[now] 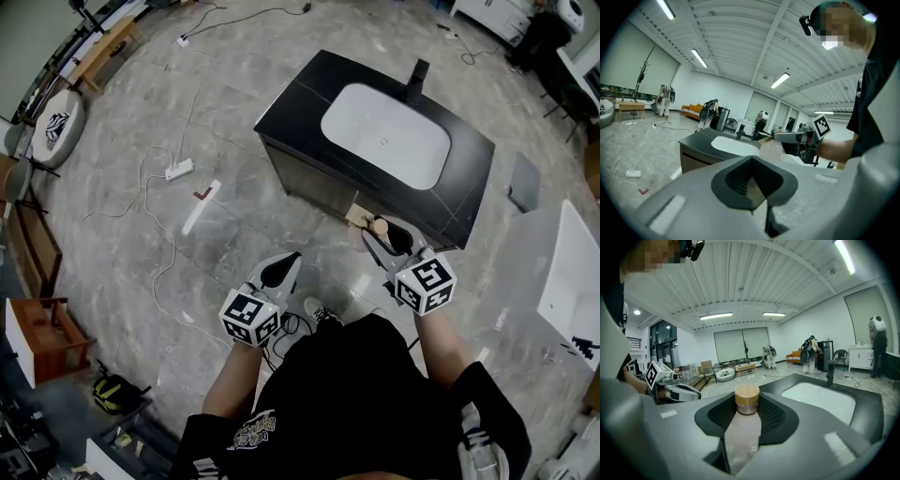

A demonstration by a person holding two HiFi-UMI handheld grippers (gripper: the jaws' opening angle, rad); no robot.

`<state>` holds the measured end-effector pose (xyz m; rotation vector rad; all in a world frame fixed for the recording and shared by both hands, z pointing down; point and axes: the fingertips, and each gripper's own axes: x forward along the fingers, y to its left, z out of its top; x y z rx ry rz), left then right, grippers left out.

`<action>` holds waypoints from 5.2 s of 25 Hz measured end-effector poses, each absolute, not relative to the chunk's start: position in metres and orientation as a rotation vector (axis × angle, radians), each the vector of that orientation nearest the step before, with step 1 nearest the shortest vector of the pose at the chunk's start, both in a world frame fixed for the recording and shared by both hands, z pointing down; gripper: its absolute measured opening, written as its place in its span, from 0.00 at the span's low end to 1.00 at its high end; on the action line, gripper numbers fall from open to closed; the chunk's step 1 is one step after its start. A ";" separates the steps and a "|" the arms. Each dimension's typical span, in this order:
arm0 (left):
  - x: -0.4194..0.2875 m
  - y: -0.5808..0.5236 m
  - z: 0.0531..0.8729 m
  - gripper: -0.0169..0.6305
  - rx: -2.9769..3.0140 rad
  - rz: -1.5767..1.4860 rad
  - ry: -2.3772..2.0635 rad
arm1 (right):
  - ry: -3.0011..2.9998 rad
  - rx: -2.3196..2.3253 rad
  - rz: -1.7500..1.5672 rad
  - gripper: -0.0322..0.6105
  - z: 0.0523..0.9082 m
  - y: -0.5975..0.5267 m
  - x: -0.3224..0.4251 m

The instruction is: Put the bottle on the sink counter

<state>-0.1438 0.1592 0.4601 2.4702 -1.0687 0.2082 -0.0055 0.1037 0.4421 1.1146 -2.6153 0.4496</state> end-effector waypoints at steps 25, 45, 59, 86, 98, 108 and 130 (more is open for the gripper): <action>-0.128 0.106 0.452 0.03 2.469 0.198 -1.122 | -2.666 1.051 0.402 0.31 0.429 0.037 0.001; -0.076 -0.008 0.458 0.03 2.511 0.273 -1.133 | -2.651 1.060 0.425 0.31 0.441 -0.088 0.052; -0.057 -0.071 0.459 0.03 2.442 0.145 -1.127 | -2.654 1.008 0.382 0.31 0.445 -0.137 0.071; -0.046 -0.155 0.457 0.03 2.549 0.252 -1.038 | -2.617 1.089 0.423 0.31 0.464 -0.210 0.062; -0.077 -0.225 0.475 0.03 2.607 0.303 -0.848 | -2.523 1.227 0.475 0.31 0.493 -0.283 0.022; -0.103 -0.281 0.502 0.03 2.613 0.356 -0.738 | -2.446 1.309 0.524 0.31 0.532 -0.348 -0.001; -0.140 -0.358 0.554 0.03 2.591 0.389 -0.595 | -2.279 1.419 0.530 0.31 0.611 -0.454 -0.029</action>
